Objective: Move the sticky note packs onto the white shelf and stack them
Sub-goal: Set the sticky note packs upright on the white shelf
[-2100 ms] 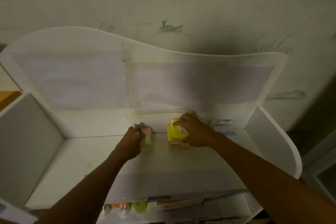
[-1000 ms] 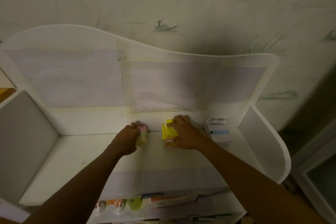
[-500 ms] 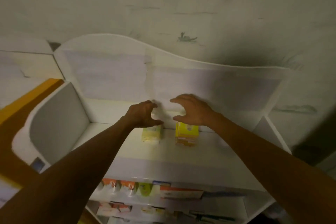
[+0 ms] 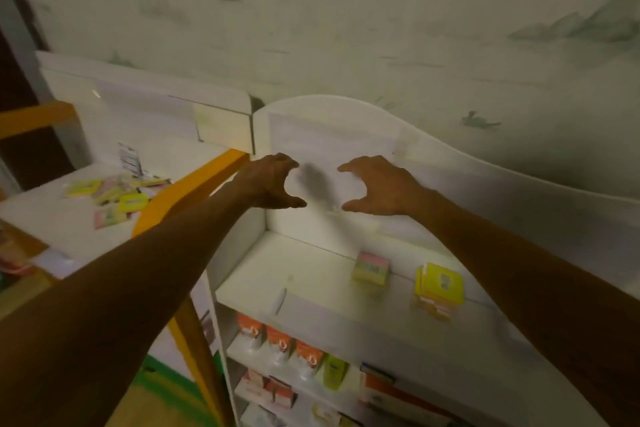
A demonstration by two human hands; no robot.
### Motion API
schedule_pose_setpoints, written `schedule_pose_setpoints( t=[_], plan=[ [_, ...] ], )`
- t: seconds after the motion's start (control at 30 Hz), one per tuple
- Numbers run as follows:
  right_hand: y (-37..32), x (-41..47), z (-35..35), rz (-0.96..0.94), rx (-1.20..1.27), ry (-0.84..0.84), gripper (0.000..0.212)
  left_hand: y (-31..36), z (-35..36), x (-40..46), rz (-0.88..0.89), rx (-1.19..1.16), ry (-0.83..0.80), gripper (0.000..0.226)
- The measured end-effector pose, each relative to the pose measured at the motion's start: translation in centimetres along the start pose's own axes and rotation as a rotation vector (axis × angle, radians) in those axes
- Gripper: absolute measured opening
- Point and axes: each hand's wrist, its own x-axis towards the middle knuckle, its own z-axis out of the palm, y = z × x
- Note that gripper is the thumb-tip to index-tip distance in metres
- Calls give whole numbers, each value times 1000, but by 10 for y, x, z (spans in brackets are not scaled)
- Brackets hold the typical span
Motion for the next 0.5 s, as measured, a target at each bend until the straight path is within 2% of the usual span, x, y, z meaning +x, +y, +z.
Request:
schedule_pose_setpoints(
  t=[0.5],
  plan=[
    [-238, 121, 14, -72, 24, 48, 79, -271, -55, -109, -161, 88, 45, 96]
  ],
)
